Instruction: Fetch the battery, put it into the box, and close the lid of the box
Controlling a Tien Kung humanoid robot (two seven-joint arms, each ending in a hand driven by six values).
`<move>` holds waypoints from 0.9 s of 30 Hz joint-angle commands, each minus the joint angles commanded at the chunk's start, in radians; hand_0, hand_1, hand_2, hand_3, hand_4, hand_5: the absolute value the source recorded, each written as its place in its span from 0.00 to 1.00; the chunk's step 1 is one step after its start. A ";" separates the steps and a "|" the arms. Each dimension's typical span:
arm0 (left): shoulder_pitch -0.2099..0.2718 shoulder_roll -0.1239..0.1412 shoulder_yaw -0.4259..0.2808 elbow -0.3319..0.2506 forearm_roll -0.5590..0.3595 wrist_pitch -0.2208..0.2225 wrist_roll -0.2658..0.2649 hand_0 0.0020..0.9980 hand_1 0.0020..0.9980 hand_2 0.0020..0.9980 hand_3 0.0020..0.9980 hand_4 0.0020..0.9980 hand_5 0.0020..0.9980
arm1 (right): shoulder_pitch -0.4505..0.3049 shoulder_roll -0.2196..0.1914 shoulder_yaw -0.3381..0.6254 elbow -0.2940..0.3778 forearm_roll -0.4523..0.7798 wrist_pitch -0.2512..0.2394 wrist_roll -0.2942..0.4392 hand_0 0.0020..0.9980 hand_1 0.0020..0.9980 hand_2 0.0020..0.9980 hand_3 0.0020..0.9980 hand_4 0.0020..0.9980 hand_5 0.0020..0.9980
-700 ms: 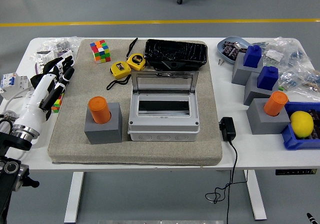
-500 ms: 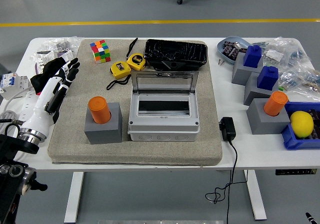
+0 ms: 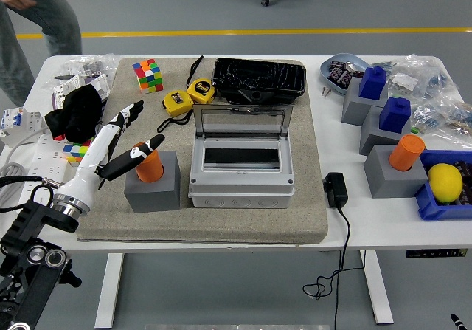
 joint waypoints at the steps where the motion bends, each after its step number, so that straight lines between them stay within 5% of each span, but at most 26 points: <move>1: 0.000 0.000 0.005 0.004 0.006 -0.001 -0.001 1.00 1.00 1.00 1.00 1.00 0.58 | 0.000 0.000 -0.001 0.000 0.001 0.000 0.000 0.77 0.74 0.75 0.77 1.00 1.00; 5: 0.000 0.001 0.017 0.015 0.026 -0.008 0.000 1.00 1.00 1.00 1.00 1.00 0.58 | -0.002 0.000 -0.004 -0.001 0.004 0.001 0.000 0.77 0.74 0.75 0.77 1.00 1.00; 6: -0.001 0.000 0.018 0.018 0.034 -0.009 0.001 1.00 1.00 1.00 1.00 1.00 0.38 | -0.002 0.000 -0.004 -0.001 0.004 0.001 0.000 0.76 0.74 0.74 0.77 1.00 1.00; 11: -0.003 -0.002 0.021 0.029 0.096 -0.005 0.015 1.00 1.00 1.00 1.00 1.00 0.38 | -0.003 0.000 -0.004 0.001 0.000 0.001 -0.001 0.76 0.74 0.74 0.77 1.00 1.00; 12: -0.003 -0.003 0.022 0.031 0.103 -0.003 0.016 1.00 1.00 1.00 1.00 1.00 0.24 | -0.003 0.000 -0.005 0.001 0.000 0.001 -0.001 0.76 0.74 0.74 0.77 1.00 1.00; 17: -0.009 -0.005 0.025 0.037 0.109 0.002 0.020 1.00 1.00 1.00 1.00 1.00 0.24 | -0.003 -0.001 -0.008 0.001 0.002 0.001 0.000 0.76 0.74 0.74 0.77 1.00 1.00; 18: -0.010 -0.005 0.025 0.038 0.107 0.004 0.019 1.00 1.00 1.00 1.00 1.00 0.17 | -0.003 -0.001 -0.009 0.001 0.002 0.001 0.000 0.76 0.74 0.74 0.77 1.00 1.00; 22: -0.015 -0.008 0.029 0.052 0.056 0.016 0.014 1.00 1.00 1.00 1.00 1.00 0.17 | -0.002 -0.001 -0.006 0.000 0.002 0.000 0.001 0.76 0.74 0.74 0.77 1.00 1.00; 27: -0.031 -0.013 0.060 0.125 -0.145 0.092 -0.039 0.92 1.00 0.96 1.00 1.00 0.12 | 0.000 0.000 -0.005 0.001 0.000 0.000 0.000 0.76 0.74 0.74 0.76 1.00 1.00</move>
